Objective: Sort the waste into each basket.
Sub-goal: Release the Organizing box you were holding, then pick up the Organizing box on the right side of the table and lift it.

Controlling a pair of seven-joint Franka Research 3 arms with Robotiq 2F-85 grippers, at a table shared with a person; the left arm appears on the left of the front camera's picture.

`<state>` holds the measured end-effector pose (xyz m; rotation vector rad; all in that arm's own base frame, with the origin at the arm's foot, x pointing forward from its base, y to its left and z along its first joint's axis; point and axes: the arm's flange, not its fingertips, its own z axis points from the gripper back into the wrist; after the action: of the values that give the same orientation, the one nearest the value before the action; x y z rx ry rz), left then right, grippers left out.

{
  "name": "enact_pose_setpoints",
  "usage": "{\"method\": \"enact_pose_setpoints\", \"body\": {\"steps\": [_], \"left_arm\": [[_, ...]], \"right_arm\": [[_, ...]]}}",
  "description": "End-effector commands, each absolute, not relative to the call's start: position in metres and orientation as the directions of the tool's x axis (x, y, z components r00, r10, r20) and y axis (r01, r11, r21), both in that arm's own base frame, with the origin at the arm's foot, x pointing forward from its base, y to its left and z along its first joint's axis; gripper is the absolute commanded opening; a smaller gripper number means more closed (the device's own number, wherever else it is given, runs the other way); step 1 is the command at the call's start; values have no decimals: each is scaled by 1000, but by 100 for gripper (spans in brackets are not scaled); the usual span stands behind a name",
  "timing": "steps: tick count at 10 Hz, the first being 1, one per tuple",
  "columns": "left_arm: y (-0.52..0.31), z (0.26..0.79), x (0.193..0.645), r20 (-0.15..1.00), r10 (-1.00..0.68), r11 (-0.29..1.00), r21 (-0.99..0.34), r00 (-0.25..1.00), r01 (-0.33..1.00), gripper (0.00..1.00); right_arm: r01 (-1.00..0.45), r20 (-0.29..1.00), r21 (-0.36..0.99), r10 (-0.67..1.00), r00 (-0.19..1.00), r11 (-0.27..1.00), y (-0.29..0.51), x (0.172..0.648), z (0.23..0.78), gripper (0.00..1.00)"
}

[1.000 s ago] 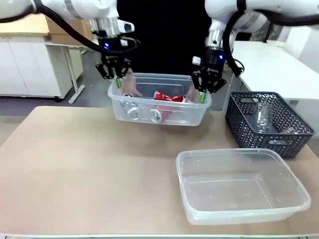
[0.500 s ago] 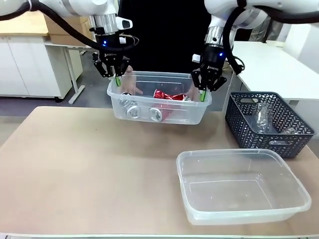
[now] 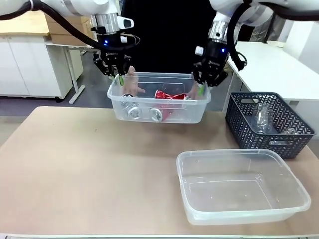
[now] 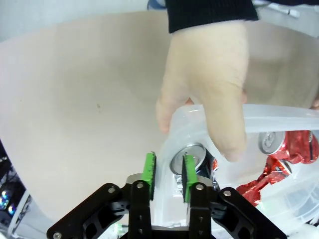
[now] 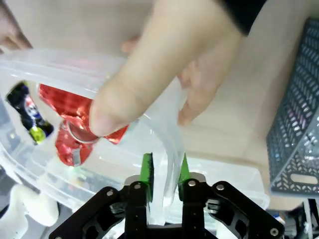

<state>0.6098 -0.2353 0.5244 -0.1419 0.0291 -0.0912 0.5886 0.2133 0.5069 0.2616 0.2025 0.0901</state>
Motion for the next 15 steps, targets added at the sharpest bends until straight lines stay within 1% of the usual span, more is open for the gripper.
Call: {"method": "enact_pose_setpoints", "body": {"steps": [1,2,3,4,5,6,7,8,9,10,15], "left_arm": [[-225,537,582,106,-49,987,-149,993,65,70],[-219,550,564,179,-27,983,-174,983,59,100],[-213,563,546,238,-26,978,-194,971,74,100],[-207,571,527,281,-38,973,-208,959,100,100],[-202,574,513,305,-83,957,-242,949,162,100],[-196,572,496,316,-100,946,-264,943,189,100],[-191,568,482,315,-138,923,-302,939,237,100],[-188,561,471,301,-172,906,-326,938,270,100],[-187,553,473,234,-230,895,-331,945,299,100],[-204,577,485,303,-119,936,-283,945,209,100],[-204,577,485,303,-119,936,-283,945,209,100]], "right_arm": [[-47,-14,292,53,999,955,201,558,514,100],[-48,70,300,29,997,953,191,546,528,100],[-46,148,311,-1,989,949,180,533,541,100],[-38,224,327,-38,974,944,168,518,554,95],[-48,290,353,-60,955,935,157,503,565,100],[-62,359,377,-84,930,924,146,483,573,100],[-104,385,406,-67,920,908,137,463,575,100],[-149,382,445,-36,924,883,131,450,573,100],[-123,331,412,-22,943,903,135,451,566,100],[-60,359,393,-93,929,917,140,469,592,100],[-60,359,393,-93,929,917,140,469,592,100]]}}
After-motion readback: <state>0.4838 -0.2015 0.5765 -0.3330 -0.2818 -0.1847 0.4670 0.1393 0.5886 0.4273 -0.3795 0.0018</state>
